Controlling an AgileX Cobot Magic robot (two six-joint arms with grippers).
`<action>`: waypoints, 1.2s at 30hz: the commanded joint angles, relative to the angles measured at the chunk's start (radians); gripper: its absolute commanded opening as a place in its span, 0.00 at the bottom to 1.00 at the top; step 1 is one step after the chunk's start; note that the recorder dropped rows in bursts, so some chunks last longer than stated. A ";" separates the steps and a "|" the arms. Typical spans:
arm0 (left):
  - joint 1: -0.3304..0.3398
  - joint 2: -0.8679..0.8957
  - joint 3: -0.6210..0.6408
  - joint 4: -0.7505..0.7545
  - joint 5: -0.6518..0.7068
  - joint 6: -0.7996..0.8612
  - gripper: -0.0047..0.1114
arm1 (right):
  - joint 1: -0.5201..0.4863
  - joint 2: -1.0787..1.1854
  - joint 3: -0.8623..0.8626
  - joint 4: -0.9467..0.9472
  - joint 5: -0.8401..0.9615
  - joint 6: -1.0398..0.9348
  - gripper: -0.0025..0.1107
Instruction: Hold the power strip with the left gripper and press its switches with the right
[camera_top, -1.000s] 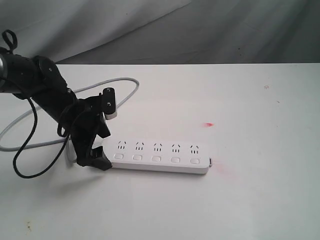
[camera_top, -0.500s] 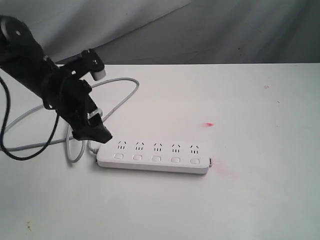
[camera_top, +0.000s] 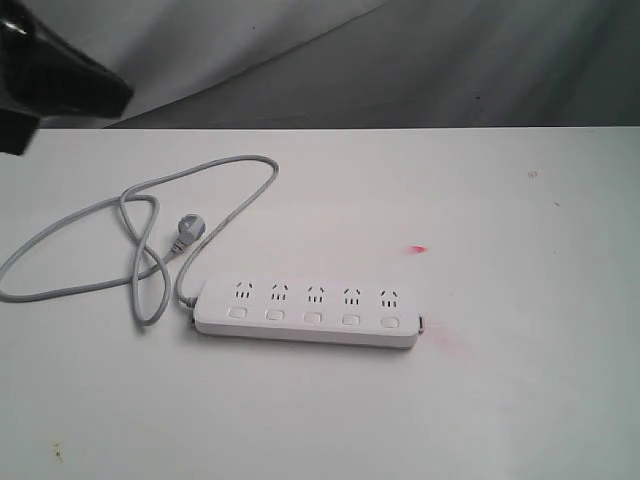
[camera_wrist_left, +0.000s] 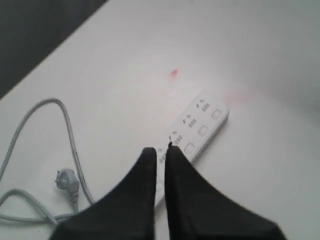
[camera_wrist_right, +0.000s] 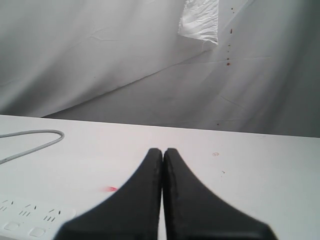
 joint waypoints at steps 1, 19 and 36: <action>0.001 -0.161 -0.006 -0.101 0.007 -0.033 0.04 | -0.006 -0.003 0.001 -0.015 -0.009 0.000 0.02; -0.001 -0.627 0.278 0.666 -0.111 -0.641 0.04 | -0.006 -0.003 0.001 -0.015 -0.009 0.000 0.02; 0.001 -0.961 1.136 0.770 -0.741 -1.007 0.04 | -0.006 -0.003 0.001 -0.015 -0.009 -0.002 0.02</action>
